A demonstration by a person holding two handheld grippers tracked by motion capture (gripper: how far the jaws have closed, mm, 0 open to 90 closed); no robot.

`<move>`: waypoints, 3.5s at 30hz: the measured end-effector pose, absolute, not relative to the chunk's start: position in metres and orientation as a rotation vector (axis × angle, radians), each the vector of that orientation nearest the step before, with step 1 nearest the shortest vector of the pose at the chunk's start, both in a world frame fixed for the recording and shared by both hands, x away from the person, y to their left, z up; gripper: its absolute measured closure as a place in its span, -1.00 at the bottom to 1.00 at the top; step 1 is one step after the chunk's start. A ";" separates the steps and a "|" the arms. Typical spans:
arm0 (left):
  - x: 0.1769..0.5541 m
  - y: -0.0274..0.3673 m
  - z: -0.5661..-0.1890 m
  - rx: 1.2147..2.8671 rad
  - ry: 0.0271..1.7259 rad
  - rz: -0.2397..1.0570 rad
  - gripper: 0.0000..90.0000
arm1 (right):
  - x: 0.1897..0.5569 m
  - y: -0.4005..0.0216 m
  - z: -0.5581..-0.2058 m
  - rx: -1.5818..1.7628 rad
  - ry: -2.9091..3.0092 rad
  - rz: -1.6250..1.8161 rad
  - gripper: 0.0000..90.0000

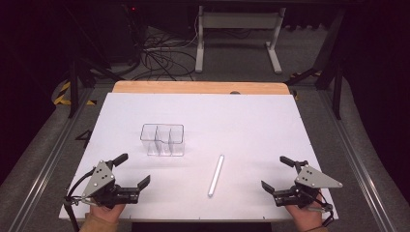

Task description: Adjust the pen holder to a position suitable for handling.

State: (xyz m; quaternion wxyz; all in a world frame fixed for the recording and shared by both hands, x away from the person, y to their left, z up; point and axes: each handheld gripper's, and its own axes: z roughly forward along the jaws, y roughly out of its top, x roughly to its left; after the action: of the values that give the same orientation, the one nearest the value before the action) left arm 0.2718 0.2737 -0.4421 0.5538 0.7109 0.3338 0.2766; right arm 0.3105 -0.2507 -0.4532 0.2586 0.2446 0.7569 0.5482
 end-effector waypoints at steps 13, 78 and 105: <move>0.269 0.270 -0.438 1.721 0.751 0.688 -0.97 | 0.307 -0.248 -0.453 0.644 2.044 1.476 -1.00; 0.314 0.176 -0.396 1.850 0.727 0.449 -0.95 | 0.304 -0.252 -0.453 0.651 2.057 1.523 -1.00; 0.329 0.142 -0.385 1.908 0.847 0.217 -0.75 | 0.304 -0.252 -0.453 0.653 2.066 1.533 -1.00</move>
State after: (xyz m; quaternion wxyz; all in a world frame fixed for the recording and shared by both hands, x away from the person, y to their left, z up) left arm 0.3293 0.1425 -0.3849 0.4983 0.7882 0.3499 0.0896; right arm 0.3039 -0.2519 -0.4534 0.2412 0.2388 0.7554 0.5605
